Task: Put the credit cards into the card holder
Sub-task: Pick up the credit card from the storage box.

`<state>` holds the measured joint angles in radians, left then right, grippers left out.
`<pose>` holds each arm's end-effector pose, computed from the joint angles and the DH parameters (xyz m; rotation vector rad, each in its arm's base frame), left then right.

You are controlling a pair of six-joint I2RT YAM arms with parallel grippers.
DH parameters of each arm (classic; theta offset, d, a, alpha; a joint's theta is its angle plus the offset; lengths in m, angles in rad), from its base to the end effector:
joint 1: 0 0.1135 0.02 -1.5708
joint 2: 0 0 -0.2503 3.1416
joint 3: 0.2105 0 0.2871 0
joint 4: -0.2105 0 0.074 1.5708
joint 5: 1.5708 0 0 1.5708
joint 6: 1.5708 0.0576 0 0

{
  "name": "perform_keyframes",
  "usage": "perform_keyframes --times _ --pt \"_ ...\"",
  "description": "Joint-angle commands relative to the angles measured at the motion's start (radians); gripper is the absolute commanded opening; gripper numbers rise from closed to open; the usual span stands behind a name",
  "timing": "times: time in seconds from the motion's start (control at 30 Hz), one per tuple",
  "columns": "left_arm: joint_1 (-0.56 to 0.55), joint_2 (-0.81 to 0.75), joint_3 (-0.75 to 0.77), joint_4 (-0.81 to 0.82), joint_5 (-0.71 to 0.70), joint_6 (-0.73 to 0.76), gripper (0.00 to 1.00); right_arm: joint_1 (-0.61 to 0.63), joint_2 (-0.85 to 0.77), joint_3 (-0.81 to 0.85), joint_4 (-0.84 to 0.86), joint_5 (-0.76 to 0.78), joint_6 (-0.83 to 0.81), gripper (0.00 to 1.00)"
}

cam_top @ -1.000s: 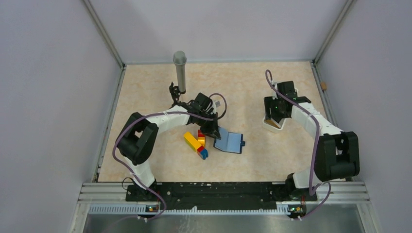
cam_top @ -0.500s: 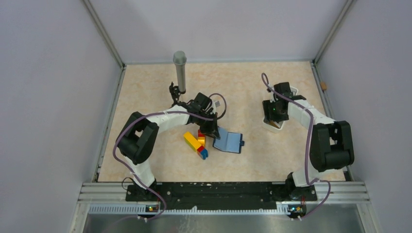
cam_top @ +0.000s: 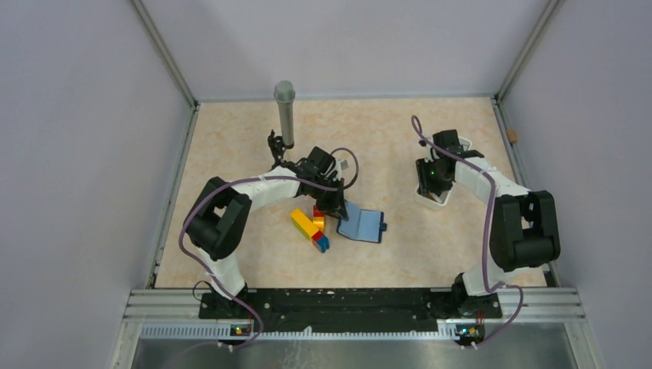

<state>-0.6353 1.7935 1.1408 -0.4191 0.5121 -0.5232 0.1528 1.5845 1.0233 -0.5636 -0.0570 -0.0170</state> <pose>0.3005 -0.2567 0.1257 0.3468 2.8131 -1.0141 0.3452 0.0565 0.1465 -0.2461 2.6868 0.1182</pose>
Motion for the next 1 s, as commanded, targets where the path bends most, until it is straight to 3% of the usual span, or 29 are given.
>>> perform_keyframes --times 0.0,0.5,0.97 --pt "0.007 0.016 0.024 0.019 0.019 0.019 0.0 -0.003 -0.073 0.051 -0.001 -0.064 -0.012 0.4" --pt "0.007 0.023 0.028 0.013 0.021 0.023 0.0 -0.004 -0.067 0.063 -0.024 -0.098 -0.013 0.37" --pt "0.007 0.03 0.029 0.009 0.021 0.026 0.0 -0.003 -0.07 0.072 -0.034 -0.098 -0.011 0.23"
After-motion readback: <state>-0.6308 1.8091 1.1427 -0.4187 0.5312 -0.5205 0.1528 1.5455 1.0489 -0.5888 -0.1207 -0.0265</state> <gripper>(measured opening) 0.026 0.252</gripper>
